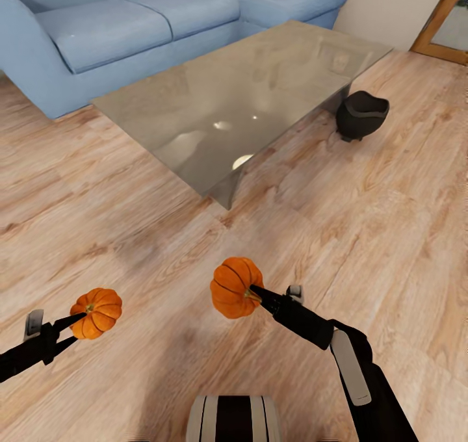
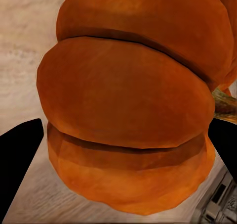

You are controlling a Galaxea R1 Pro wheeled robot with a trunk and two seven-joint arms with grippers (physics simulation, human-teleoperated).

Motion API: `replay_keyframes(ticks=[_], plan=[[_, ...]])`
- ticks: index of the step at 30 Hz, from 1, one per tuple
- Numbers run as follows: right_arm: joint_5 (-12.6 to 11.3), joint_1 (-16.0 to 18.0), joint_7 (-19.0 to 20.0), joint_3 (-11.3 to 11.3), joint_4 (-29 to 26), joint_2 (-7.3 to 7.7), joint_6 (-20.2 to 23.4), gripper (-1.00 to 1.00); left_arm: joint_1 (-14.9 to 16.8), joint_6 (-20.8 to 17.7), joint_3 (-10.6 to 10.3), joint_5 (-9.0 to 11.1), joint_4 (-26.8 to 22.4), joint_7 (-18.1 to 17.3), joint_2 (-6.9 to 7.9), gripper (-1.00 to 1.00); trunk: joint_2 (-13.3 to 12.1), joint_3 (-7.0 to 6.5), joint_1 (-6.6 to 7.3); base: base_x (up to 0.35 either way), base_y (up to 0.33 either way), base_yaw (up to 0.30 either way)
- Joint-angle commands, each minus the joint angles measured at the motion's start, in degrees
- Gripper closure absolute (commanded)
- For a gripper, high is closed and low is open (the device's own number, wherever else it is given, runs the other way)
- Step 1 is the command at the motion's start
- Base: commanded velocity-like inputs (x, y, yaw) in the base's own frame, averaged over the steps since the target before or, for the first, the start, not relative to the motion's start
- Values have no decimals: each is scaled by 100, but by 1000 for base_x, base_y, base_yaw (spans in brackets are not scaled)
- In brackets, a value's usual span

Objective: Place each of the two pumpkins and all three candles from the living room inside a cabinet in the living room (use any cabinet), then make sure every cabinet is closed, and position the cauldron so it is next to a table in the living room.

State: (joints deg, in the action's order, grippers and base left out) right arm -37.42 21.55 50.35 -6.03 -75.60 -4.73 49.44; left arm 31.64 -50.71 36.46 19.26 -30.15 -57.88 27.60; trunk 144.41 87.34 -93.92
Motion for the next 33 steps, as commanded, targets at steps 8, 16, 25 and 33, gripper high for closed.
replay_keyframes(ticks=[8, 16, 25, 33], plan=[[-13, -1, -8, -4, 9, -4, -12, 100, 0, -129, -9, 17, -67, -13, 99, 100, -11, -178, 20, -43, 0, 0], [-23, 0, 0, -9, 8, -2, -13, 100, 0, -132, -15, 17, -70, -13, 99, 100, -22, -355, 41, -288, 0, 0], [-37, -1, 34, -131, 18, 7, 4, 100, 0, -132, -13, 17, -70, -15, 103, 100, -34, -571, 64, -231, 0, -133], [-38, -2, 11, -144, 28, 2, -2, 100, 0, -132, -11, 17, -70, -18, 105, 100, -44, -779, 85, -9, 0, -254]])
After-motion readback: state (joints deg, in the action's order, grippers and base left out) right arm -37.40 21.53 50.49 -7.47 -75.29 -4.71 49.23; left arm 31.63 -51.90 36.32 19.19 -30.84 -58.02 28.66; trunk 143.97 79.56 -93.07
